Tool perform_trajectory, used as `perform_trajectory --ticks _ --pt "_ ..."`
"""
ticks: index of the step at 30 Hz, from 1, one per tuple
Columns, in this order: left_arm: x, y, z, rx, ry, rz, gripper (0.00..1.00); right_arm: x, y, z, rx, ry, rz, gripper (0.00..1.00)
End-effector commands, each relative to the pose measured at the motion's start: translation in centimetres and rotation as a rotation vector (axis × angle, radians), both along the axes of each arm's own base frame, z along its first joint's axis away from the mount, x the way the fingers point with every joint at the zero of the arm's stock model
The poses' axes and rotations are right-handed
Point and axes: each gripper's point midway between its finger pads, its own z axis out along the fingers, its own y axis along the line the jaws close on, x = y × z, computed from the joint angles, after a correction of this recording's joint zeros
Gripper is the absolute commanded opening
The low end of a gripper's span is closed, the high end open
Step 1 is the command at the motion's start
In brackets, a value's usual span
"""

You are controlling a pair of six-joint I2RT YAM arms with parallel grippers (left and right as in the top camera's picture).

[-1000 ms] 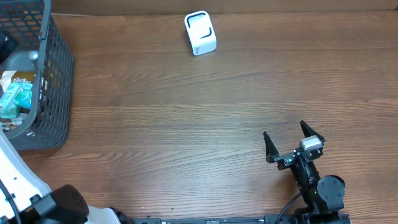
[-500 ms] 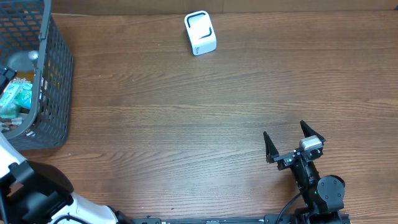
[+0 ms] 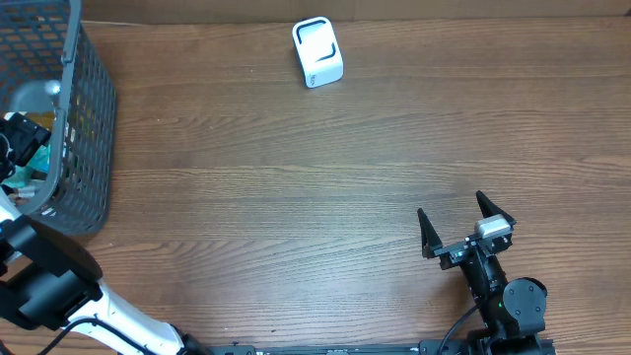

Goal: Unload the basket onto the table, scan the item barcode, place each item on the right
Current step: 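Swing the left gripper over to the grey basket, then grasp the green-lidded Kleenex tissue tub in the basket with the left gripper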

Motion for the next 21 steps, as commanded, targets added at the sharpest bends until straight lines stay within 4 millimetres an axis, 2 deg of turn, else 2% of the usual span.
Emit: perform_trajectory --ticks 1,14,21 --pt "0.4 -0.1 -1.1 -0.028 0.010 0.009 1.00 0.1 -0.1 -0.2 -0.002 -0.001 -0.010 1.00" --pt "2.2 -1.2 -1.4 -0.013 -0.008 -0.037 1.00 0.1 -0.1 -0.2 -0.002 -0.001 -0.010 1.00" --pt "2.4 -1.4 -2.0 -0.012 -0.001 -0.044 1.00 0.1 -0.1 -0.2 -0.002 -0.001 -0.010 1.00"
